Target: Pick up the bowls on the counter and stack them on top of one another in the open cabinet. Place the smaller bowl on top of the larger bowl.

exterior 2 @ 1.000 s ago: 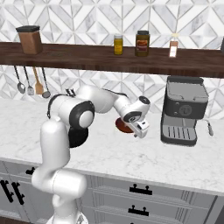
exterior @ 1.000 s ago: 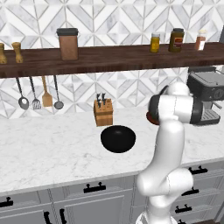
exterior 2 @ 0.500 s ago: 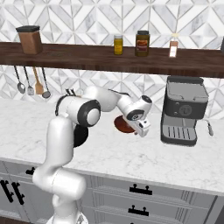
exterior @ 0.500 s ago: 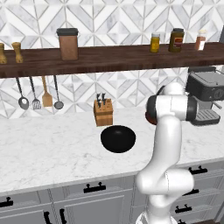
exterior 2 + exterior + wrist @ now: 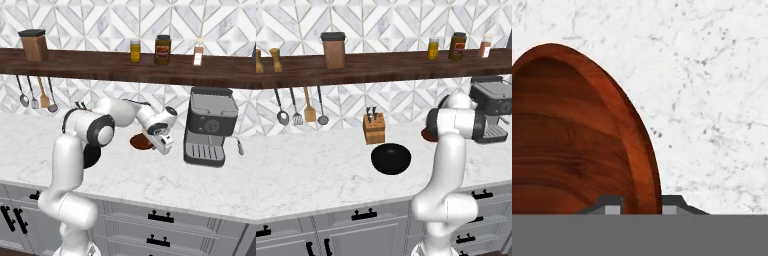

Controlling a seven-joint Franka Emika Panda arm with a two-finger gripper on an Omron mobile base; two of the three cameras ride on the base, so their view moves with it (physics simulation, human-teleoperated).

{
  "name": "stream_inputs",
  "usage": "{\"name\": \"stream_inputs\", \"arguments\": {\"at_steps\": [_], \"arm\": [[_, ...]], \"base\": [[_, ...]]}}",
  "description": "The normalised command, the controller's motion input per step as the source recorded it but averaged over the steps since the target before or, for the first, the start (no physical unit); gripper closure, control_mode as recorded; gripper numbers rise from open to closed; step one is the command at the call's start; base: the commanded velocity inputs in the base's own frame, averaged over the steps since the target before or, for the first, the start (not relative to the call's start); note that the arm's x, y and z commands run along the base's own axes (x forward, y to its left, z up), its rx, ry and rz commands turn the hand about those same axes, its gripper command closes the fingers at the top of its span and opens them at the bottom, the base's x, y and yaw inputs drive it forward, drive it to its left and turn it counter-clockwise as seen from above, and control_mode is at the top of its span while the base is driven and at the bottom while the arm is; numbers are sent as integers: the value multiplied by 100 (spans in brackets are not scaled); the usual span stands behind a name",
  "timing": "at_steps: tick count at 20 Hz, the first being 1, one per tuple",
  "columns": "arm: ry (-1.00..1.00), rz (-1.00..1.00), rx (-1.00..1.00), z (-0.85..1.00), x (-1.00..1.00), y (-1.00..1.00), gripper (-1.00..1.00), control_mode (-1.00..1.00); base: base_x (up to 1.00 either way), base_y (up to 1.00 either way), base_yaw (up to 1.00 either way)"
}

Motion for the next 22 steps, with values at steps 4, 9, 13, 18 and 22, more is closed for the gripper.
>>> {"name": "stream_inputs", "arguments": {"at_steps": [4,9,13,18,22], "arm": [[-12,0,0,51,-81,31,100,-100],[-3,0,4,54,-79,35,100,-100],[0,0,14,72,-66,51,100,-100],[0,6,15,69,-53,68,100,-100],[0,11,12,32,-44,76,100,-100]], "base": [[0,0,0],[0,0,0],[0,0,0],[0,0,0],[0,0,0]]}}
